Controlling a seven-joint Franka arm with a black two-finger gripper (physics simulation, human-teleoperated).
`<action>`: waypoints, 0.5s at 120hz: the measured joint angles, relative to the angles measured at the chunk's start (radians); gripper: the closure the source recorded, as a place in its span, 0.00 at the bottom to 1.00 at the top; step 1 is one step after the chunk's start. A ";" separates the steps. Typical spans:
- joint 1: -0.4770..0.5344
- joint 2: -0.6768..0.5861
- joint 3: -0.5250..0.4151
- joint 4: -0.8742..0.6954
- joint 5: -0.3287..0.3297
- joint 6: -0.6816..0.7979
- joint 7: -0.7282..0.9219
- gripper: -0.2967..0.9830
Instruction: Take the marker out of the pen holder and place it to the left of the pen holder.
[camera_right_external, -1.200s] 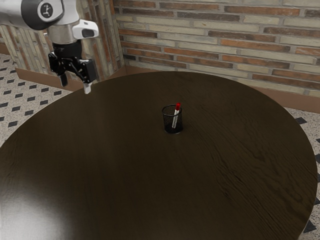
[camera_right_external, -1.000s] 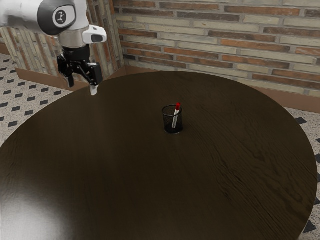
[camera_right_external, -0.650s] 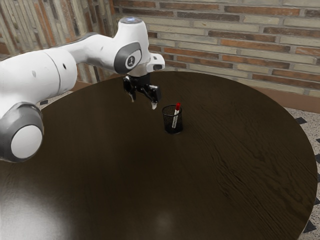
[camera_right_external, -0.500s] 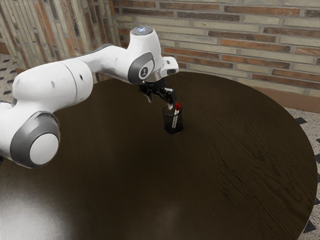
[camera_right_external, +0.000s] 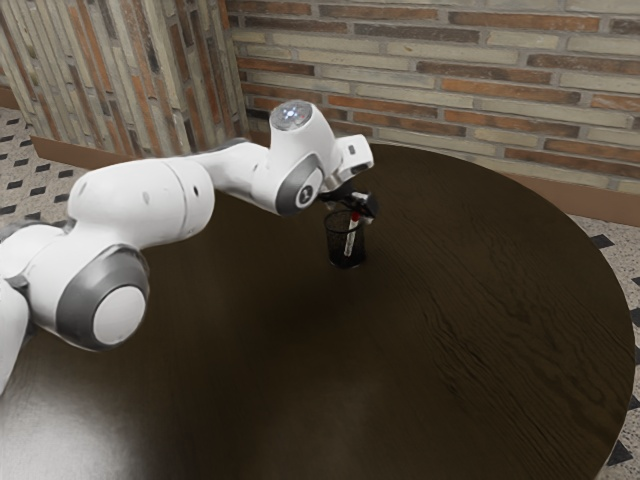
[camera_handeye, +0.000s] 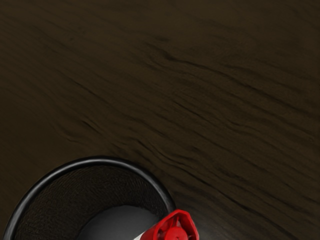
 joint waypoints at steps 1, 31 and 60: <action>0.000 0.001 0.000 0.000 0.000 0.004 0.000 0.23; 0.004 0.027 -0.001 -0.006 -0.001 0.085 0.009 0.23; 0.004 0.040 -0.002 -0.016 -0.005 0.110 0.015 0.25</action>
